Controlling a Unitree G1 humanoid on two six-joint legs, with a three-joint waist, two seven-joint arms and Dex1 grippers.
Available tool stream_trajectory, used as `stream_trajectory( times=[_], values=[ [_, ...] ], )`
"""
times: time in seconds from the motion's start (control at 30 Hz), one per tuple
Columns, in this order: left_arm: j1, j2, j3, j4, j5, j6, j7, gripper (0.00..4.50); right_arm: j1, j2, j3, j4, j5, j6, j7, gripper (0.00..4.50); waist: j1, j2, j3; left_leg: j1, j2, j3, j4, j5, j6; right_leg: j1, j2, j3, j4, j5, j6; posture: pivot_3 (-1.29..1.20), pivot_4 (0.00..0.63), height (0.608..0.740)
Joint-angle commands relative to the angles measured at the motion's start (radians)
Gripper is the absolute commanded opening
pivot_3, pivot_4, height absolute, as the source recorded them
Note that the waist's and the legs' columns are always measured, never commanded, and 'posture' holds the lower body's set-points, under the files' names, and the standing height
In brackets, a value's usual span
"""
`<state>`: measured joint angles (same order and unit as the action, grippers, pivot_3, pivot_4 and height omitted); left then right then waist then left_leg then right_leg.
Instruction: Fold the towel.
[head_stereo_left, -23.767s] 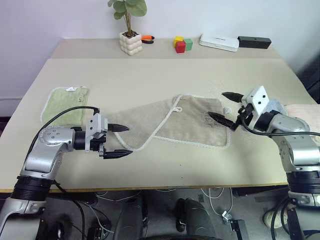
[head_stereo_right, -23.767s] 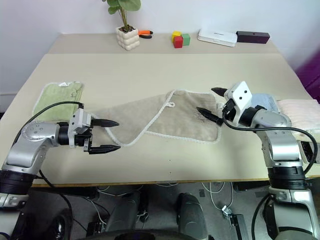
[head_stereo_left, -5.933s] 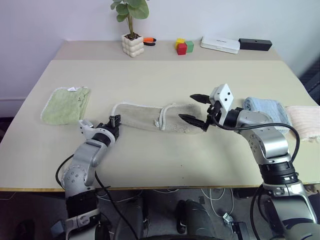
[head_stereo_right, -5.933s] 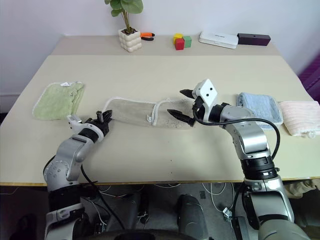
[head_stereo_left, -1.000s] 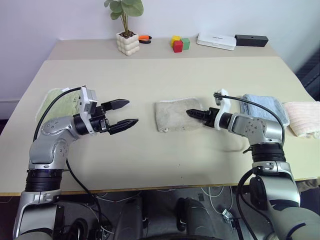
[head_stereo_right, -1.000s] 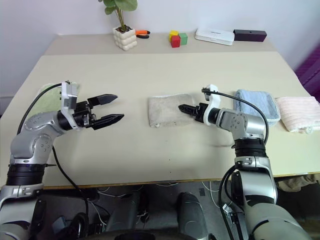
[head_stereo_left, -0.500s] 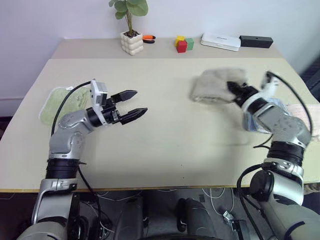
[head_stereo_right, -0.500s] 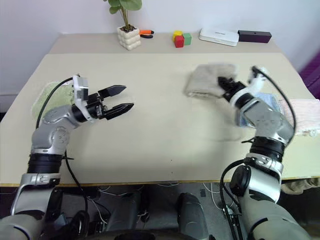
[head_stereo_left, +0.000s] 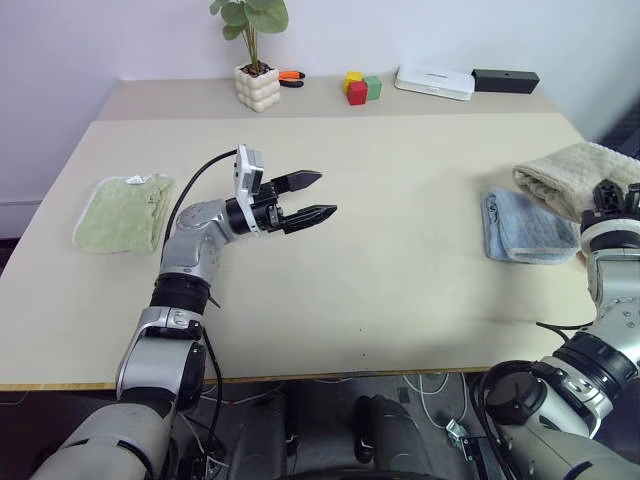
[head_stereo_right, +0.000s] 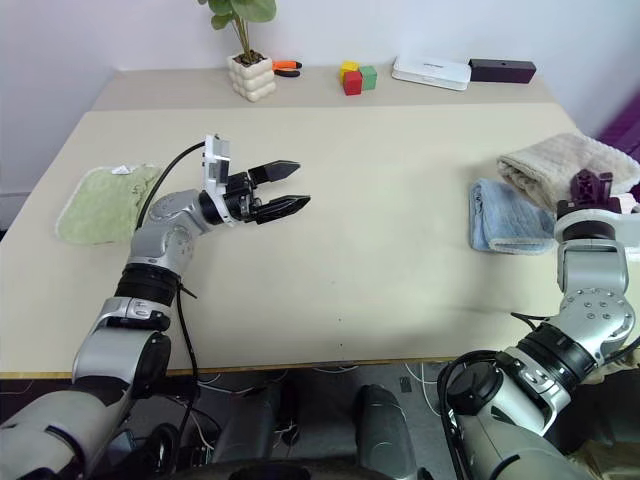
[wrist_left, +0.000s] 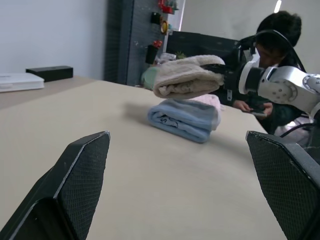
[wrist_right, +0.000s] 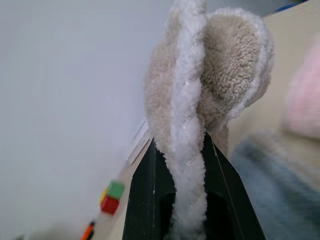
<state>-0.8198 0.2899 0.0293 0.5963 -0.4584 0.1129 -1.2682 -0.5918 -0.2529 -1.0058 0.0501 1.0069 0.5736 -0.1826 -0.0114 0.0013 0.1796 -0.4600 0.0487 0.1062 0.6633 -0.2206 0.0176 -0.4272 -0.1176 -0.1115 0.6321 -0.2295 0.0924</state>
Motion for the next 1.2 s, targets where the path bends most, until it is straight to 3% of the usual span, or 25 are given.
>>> stream_trajectory(
  times=[0.03, 0.5, 0.67, 0.8, 1.07, 1.2],
  values=[
    [-0.013, 0.001, 0.011, -0.028, -0.007, -0.023, -0.033, 4.50, 0.015, 0.024, 0.011, -0.039, 0.064, -0.038, -0.037, 0.06, -0.001, 0.000, 0.000, 0.000, 0.000, 0.000, 0.000, 0.000, 0.000, 0.000, 0.000, 0.000, 0.000, 0.000, 0.000, 0.00, 0.150, 0.740],
    [0.021, -0.001, 0.015, -0.057, -0.014, -0.011, -0.040, 4.50, 0.036, 0.071, 0.103, -0.138, 0.219, -0.127, -0.187, 0.06, 0.000, 0.001, 0.000, 0.000, 0.000, 0.000, 0.000, 0.000, 0.000, 0.000, 0.000, 0.000, 0.000, 0.000, 0.000, 0.00, 0.150, 0.740],
    [0.025, -0.006, 0.016, -0.066, -0.012, -0.008, -0.034, 4.50, 0.062, 0.064, 0.121, -0.131, 0.219, -0.169, -0.230, 0.06, 0.001, 0.001, 0.000, 0.000, 0.000, -0.001, 0.000, 0.000, 0.000, 0.000, 0.000, 0.000, 0.000, 0.000, 0.000, 0.00, 0.150, 0.740],
    [0.026, -0.005, 0.016, -0.066, -0.010, -0.008, -0.028, 4.50, 0.127, 0.144, 0.171, -0.172, 0.206, -0.194, -0.272, 0.06, -0.001, 0.001, 0.000, 0.000, 0.000, -0.001, 0.000, 0.000, 0.000, 0.000, 0.000, 0.000, 0.000, 0.000, 0.000, 0.00, 0.150, 0.740],
    [0.024, -0.006, 0.015, -0.064, -0.007, -0.004, -0.023, 4.50, 0.179, 0.167, 0.239, -0.182, 0.213, -0.194, -0.310, 0.06, -0.002, 0.002, 0.000, 0.000, 0.000, -0.001, 0.000, 0.000, 0.000, 0.000, 0.000, 0.001, 0.000, 0.000, 0.000, 0.00, 0.150, 0.740],
    [0.025, -0.009, 0.013, -0.064, -0.003, -0.008, -0.015, 4.50, 0.210, 0.115, 0.295, -0.166, 0.157, -0.159, -0.308, 0.06, -0.001, 0.002, 0.000, 0.000, 0.000, -0.001, 0.000, 0.000, 0.000, 0.000, 0.000, 0.001, 0.000, 0.000, 0.000, 0.00, 0.150, 0.740]
  ],
)
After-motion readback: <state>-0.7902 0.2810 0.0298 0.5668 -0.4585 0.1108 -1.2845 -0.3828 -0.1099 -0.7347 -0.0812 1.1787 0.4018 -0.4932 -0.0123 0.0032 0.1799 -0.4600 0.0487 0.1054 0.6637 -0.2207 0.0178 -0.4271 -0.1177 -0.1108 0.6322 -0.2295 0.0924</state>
